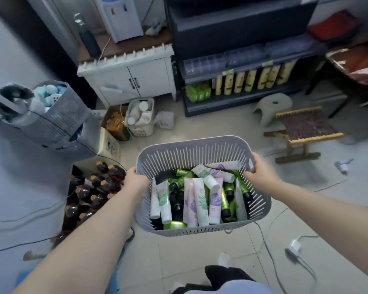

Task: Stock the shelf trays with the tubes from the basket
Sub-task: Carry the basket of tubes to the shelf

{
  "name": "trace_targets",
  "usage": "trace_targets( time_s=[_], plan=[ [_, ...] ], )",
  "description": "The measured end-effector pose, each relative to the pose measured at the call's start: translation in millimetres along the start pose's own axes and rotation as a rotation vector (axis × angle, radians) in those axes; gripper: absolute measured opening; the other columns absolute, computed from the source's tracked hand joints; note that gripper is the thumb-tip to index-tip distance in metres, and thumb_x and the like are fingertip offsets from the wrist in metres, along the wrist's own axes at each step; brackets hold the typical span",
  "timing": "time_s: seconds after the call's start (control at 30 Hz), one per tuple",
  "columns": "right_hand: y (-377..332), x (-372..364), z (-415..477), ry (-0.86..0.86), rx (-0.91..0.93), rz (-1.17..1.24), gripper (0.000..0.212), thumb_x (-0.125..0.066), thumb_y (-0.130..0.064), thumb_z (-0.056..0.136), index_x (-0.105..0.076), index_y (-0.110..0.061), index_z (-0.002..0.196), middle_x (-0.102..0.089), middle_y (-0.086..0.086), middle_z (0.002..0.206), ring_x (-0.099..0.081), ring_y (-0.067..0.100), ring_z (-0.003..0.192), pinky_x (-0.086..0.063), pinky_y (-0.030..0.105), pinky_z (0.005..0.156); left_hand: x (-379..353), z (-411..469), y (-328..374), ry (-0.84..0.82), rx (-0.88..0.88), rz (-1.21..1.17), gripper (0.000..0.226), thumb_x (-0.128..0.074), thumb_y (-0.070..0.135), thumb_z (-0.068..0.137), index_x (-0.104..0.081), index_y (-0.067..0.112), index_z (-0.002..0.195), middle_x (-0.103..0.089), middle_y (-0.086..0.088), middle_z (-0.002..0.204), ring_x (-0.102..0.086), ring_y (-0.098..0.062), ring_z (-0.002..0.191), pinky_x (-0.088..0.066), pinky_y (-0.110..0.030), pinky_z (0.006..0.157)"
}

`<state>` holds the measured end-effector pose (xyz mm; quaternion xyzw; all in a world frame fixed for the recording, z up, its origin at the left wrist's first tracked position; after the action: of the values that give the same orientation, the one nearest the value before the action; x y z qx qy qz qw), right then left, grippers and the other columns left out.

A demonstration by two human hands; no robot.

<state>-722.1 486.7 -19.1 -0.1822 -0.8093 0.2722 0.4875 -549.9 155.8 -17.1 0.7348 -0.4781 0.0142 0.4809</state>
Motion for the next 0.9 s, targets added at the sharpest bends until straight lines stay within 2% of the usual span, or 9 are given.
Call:
trace_targets(
  time_s=[0.1, 0.17, 0.23, 0.43, 0.5, 0.67, 0.73, 0.8, 0.9],
  plan=[
    [20.9, 38.8, 14.1, 0.077, -0.063, 0.043, 0.054, -0.057, -0.015, 0.087, -0.037, -0.021, 0.136, -0.060, 0.005, 0.081, -0.059, 0.026, 0.077, -0.044, 0.034, 0.064, -45.1, 2.6, 47.2, -0.044, -0.065, 0.033, 0.035, -0.051, 0.002, 0.089, -0.047, 0.017, 0.120, -0.058, -0.012, 0.097, -0.051, -0.023, 0.079, -0.051, -0.040, 0.079],
    [31.8, 61.2, 21.6, 0.127, -0.099, 0.082, 0.050, -0.055, -0.014, 0.089, -0.037, -0.019, 0.135, -0.062, 0.009, 0.091, -0.058, 0.028, 0.083, -0.043, 0.035, 0.068, -73.3, 14.1, 72.2, -0.079, -0.094, 0.069, 0.037, -0.047, -0.001, 0.089, -0.046, 0.015, 0.123, -0.057, -0.013, 0.095, -0.051, -0.022, 0.072, -0.050, -0.034, 0.065],
    [43.2, 80.0, 30.0, 0.178, -0.140, 0.113, 0.050, -0.054, -0.013, 0.090, -0.036, -0.017, 0.136, -0.060, 0.007, 0.095, -0.056, 0.026, 0.083, -0.040, 0.031, 0.063, -101.9, 26.7, 96.7, -0.126, -0.118, 0.110, 0.041, -0.044, -0.002, 0.088, -0.046, 0.014, 0.126, -0.056, -0.012, 0.088, -0.046, -0.018, 0.059, -0.037, -0.024, 0.049],
    [83.1, 119.7, 56.1, 0.306, -0.301, 0.198, 0.052, -0.056, -0.012, 0.088, -0.036, -0.019, 0.136, -0.049, -0.008, 0.073, -0.053, 0.019, 0.075, -0.040, 0.031, 0.063, -194.4, 56.2, 176.7, -0.267, -0.235, 0.208, 0.040, -0.042, 0.002, 0.088, -0.047, 0.018, 0.124, -0.054, -0.009, 0.082, -0.040, -0.015, 0.055, -0.029, -0.021, 0.047],
    [92.4, 132.3, 64.9, 0.350, -0.340, 0.227, 0.054, -0.055, -0.011, 0.088, -0.036, -0.020, 0.137, -0.045, -0.010, 0.070, -0.049, 0.016, 0.070, -0.036, 0.029, 0.056, -223.1, 63.3, 202.8, -0.328, -0.264, 0.250, 0.039, -0.042, 0.002, 0.088, -0.046, 0.018, 0.123, -0.053, -0.009, 0.081, -0.040, -0.015, 0.056, -0.030, -0.023, 0.048],
    [113.9, 167.8, 81.7, 0.458, -0.418, 0.335, 0.050, -0.055, -0.009, 0.089, -0.040, -0.020, 0.135, -0.046, -0.012, 0.074, -0.050, 0.015, 0.074, -0.032, 0.023, 0.053, -289.6, 72.6, 264.6, -0.424, -0.332, 0.336, 0.039, -0.046, 0.002, 0.086, -0.048, 0.017, 0.122, -0.050, -0.004, 0.075, -0.040, -0.014, 0.056, -0.036, -0.024, 0.054],
    [125.6, 183.1, 89.9, 0.492, -0.458, 0.354, 0.049, -0.056, -0.011, 0.088, -0.041, -0.021, 0.134, -0.048, -0.010, 0.075, -0.050, 0.014, 0.072, -0.034, 0.025, 0.054, -317.3, 73.8, 287.2, -0.444, -0.358, 0.357, 0.040, -0.049, 0.005, 0.084, -0.049, 0.016, 0.123, -0.052, -0.006, 0.078, -0.041, -0.016, 0.058, -0.049, -0.033, 0.069],
    [139.3, 200.1, 100.4, 0.523, -0.498, 0.365, 0.049, -0.057, -0.014, 0.087, -0.042, -0.022, 0.133, -0.055, -0.003, 0.085, -0.055, 0.023, 0.081, -0.039, 0.028, 0.062, -346.1, 71.3, 308.9, -0.460, -0.375, 0.380, 0.038, -0.052, 0.009, 0.084, -0.049, 0.016, 0.121, -0.052, -0.008, 0.081, -0.041, -0.017, 0.059, -0.049, -0.048, 0.091],
    [162.6, 225.7, 120.7, 0.558, -0.530, 0.385, 0.046, -0.057, -0.017, 0.086, -0.044, -0.023, 0.130, -0.057, 0.002, 0.096, -0.058, 0.029, 0.091, -0.042, 0.031, 0.072, -392.6, 68.1, 336.0, -0.491, -0.404, 0.385, 0.037, -0.054, 0.012, 0.083, -0.049, 0.017, 0.120, -0.053, -0.011, 0.084, -0.042, -0.019, 0.060, -0.049, -0.050, 0.090]
  ],
)
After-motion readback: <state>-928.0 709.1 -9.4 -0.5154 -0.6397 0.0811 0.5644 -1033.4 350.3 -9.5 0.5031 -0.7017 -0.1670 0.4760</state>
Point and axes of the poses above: each hand's wrist, its own z-axis towards the middle knuckle, its own x-axis out of the back of the hand, y = z × x, the point moved 7 cm from there along z, towards the middle knuckle
